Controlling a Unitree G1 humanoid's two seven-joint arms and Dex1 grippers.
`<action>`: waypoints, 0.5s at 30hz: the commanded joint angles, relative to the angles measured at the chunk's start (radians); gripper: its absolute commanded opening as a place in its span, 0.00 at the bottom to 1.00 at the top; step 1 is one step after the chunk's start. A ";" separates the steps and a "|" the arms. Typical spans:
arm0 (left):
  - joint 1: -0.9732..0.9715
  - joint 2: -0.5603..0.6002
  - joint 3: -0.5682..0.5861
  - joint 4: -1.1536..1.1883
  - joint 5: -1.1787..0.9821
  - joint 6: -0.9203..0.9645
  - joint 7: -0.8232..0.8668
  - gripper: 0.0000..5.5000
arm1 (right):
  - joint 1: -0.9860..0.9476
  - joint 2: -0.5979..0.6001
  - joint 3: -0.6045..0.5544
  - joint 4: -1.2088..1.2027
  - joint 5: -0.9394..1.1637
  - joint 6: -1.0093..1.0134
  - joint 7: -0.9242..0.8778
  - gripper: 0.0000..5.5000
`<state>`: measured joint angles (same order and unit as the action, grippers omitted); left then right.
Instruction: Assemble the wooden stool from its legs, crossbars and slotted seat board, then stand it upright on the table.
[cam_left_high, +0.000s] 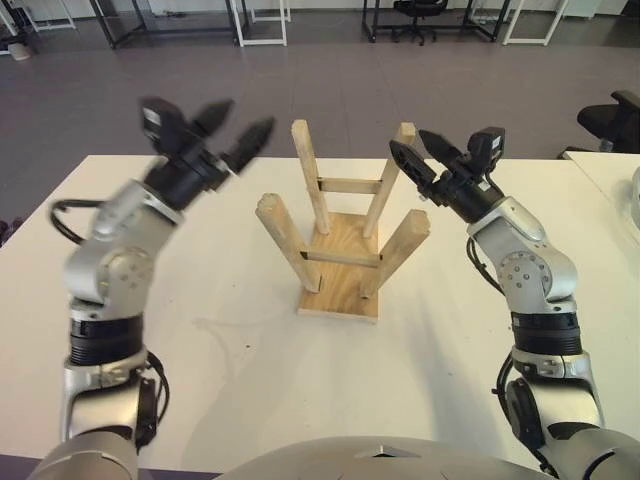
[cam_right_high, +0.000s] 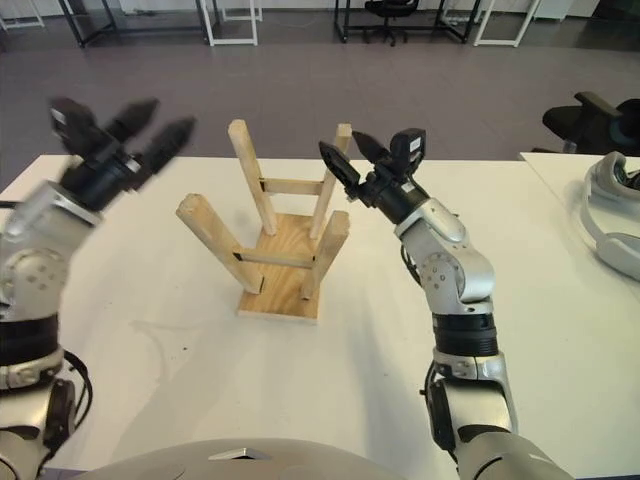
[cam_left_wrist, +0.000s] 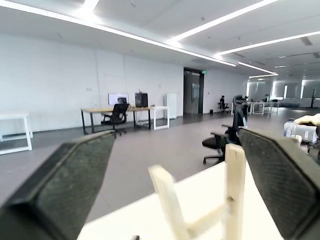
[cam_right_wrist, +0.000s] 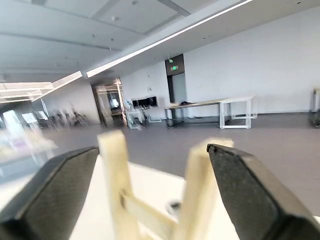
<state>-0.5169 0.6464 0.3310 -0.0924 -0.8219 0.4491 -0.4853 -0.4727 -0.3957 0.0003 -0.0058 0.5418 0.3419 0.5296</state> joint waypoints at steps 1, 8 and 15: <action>0.081 0.143 0.142 0.190 0.085 -0.042 -0.073 0.82 | 0.107 -0.060 0.132 -0.100 -0.021 0.006 0.203 0.74; 0.787 0.105 0.097 -0.154 0.248 -0.089 -0.252 0.82 | 0.018 -0.026 0.022 -0.410 0.197 0.186 0.114 0.74; 0.906 0.197 -0.206 -0.234 0.583 -0.135 -0.306 0.82 | -0.331 -0.162 0.077 0.539 -0.299 -0.132 0.027 0.74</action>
<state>0.4287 0.8025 0.2621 -0.3194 -0.3829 0.3320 -0.8001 -0.7016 -0.5575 -0.1005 0.0938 0.5143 0.3713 0.5683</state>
